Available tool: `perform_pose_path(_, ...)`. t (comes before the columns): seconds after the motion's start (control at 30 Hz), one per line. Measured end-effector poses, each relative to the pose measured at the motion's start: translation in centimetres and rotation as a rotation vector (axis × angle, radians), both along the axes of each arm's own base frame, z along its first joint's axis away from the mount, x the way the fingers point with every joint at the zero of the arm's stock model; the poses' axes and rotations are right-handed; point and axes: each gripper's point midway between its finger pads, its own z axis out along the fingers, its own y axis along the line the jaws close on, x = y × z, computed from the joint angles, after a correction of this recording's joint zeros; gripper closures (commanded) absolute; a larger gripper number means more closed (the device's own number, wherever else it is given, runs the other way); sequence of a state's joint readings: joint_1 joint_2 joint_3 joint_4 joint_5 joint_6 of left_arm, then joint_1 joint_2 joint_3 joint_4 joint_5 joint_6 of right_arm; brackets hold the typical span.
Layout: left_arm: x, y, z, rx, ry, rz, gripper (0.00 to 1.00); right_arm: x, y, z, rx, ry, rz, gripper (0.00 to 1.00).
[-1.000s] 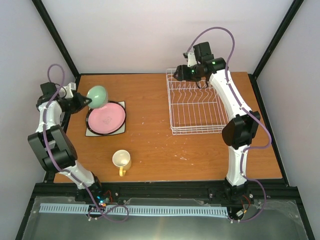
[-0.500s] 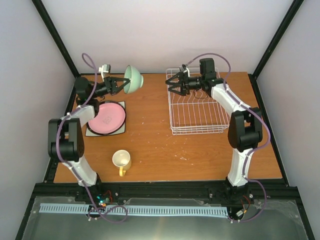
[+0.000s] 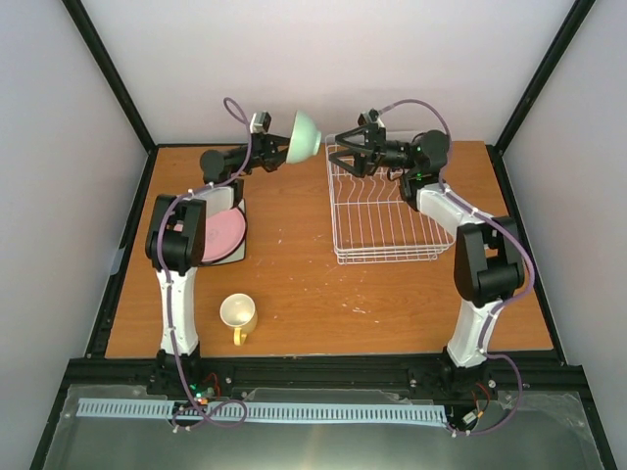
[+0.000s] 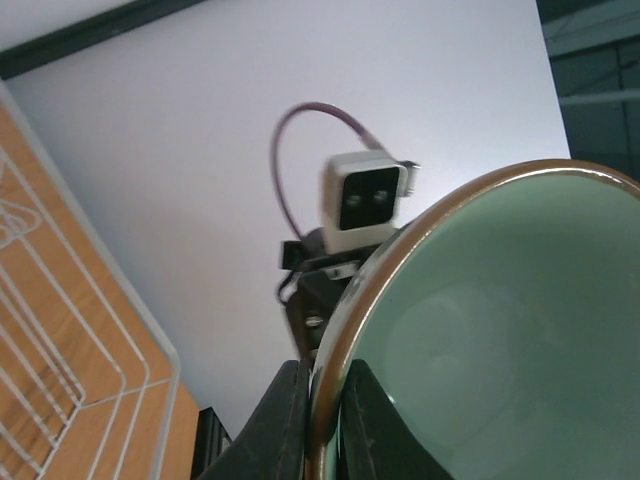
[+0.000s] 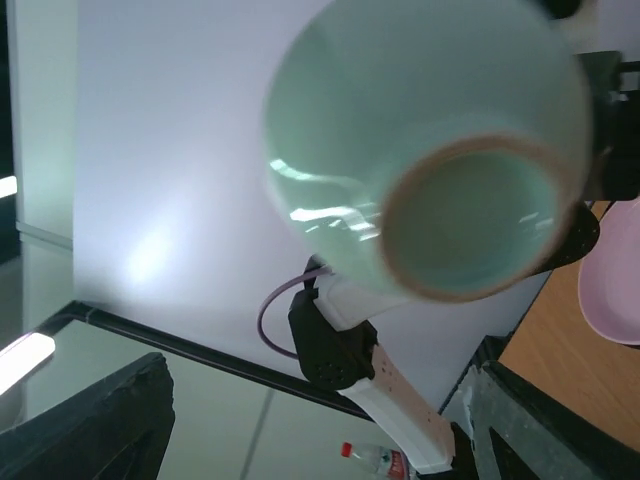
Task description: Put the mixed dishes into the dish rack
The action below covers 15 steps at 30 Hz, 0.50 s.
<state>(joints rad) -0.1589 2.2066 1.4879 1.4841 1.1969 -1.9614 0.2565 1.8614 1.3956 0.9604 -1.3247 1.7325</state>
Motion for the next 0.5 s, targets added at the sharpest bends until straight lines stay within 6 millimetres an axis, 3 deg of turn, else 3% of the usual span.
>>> perform_pose_path(0.1, -0.7, -1.0, 1.3, -0.019, -0.028, -0.022, 0.99, 0.6, 0.1, -0.7, 0.027, 0.032, 0.009, 0.21)
perform_pose_path(0.23, -0.9, -1.1, 1.2, -0.024, -0.010, -0.024, 0.99, 1.3, 0.2, -1.7, 0.037, 0.071, 0.013, 0.21)
perform_pose_path(0.5, -1.9, -1.0, 0.0, -0.023, 0.052, -0.017, 0.99, 1.7, 0.2, 0.4, 0.069, 0.023, 0.008, 0.21)
